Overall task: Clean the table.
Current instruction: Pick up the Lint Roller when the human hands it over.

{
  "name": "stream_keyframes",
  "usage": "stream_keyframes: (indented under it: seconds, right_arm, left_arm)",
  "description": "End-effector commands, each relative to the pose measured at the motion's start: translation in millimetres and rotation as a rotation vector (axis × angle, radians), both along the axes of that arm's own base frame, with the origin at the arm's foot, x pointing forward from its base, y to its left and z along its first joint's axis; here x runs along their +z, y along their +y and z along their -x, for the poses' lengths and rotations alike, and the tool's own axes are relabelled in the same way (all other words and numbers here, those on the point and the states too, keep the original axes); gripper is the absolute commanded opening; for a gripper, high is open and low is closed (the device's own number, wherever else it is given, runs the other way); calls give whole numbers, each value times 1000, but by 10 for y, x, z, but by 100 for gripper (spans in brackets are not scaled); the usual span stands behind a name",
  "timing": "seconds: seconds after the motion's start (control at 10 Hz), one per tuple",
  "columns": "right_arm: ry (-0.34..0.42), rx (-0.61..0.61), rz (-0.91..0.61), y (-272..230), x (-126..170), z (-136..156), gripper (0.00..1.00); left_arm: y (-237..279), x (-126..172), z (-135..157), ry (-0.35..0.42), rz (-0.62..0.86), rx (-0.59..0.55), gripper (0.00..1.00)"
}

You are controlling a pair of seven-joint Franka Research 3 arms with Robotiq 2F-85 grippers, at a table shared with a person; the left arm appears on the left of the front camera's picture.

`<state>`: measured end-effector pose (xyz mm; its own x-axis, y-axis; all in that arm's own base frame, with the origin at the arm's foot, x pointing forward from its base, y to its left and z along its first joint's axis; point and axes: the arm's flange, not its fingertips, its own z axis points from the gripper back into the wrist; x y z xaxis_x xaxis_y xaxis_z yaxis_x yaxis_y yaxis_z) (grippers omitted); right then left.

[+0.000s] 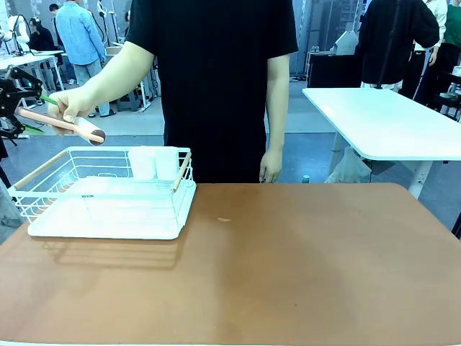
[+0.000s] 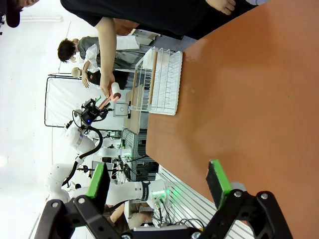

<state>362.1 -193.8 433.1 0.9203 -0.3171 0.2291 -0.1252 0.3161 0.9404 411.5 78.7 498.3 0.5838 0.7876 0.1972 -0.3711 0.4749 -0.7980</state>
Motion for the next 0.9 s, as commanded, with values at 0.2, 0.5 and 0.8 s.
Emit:
stream_keyframes:
  seconds: [0.2, 0.5, 0.8]
  right_arm:
    - [-10, 2, -13, 4, 30, -1, 100]
    - [-10, 2, -13, 4, 30, -1, 100]
    - [-10, 2, -13, 4, 30, -1, 100]
  left_arm:
    - [-8, -74, -24, -62, 0, -3, 38]
    - [-15, -73, -35, -71, 7, -19, 7]
    - [40, -100, -44, -73, 13, -5, 0]
